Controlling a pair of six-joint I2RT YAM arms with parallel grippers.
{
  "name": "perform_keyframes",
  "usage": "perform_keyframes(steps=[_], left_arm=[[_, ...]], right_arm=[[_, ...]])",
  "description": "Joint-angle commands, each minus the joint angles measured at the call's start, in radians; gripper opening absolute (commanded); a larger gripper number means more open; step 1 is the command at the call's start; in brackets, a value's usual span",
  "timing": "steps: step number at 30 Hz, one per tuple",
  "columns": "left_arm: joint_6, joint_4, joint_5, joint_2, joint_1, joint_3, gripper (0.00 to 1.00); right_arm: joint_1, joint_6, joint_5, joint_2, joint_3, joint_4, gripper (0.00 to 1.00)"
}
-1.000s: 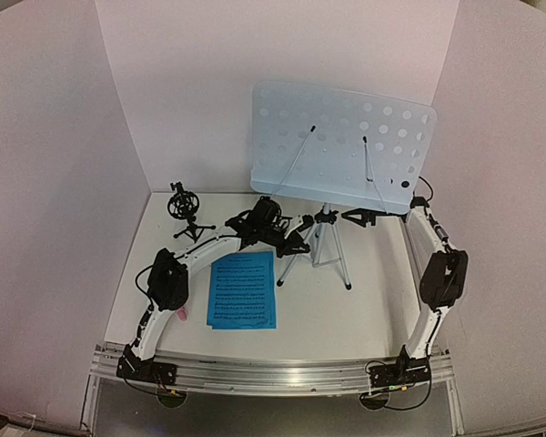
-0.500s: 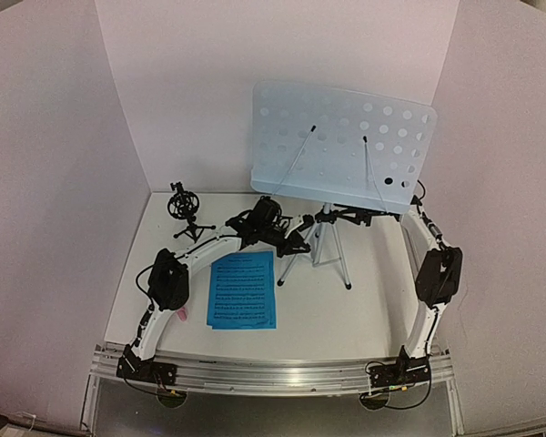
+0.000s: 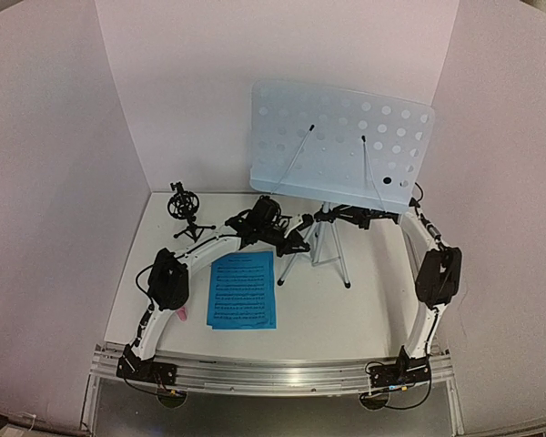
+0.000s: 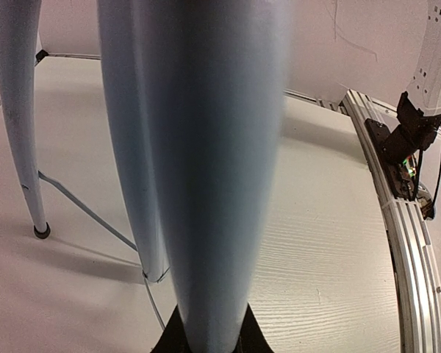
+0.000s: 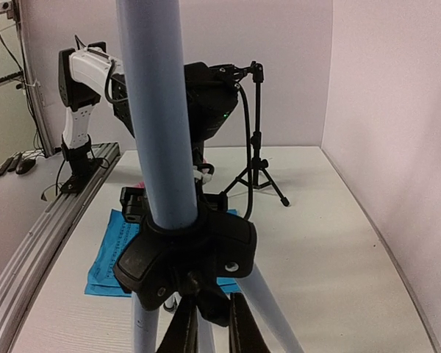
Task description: Set up the instrument practice props
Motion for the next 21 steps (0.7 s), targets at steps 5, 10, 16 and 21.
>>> perform_keyframes(steps=[5,10,16,21], left_arm=[[0.022,-0.023,-0.036,0.012,0.005,0.019,0.00],[0.030,-0.027,-0.043,0.011,0.005,0.019,0.00],[0.035,-0.030,-0.051,0.012,0.005,0.022,0.00],[0.044,-0.033,-0.056,0.012,0.005,0.020,0.00]], right_arm=[[0.016,0.043,-0.025,-0.097,-0.075,-0.009,0.01],[0.016,0.262,-0.038,-0.102,-0.056,-0.010,0.02],[0.018,0.433,-0.048,-0.127,-0.090,-0.007,0.03],[0.021,0.697,-0.033,-0.114,-0.066,-0.005,0.02]])
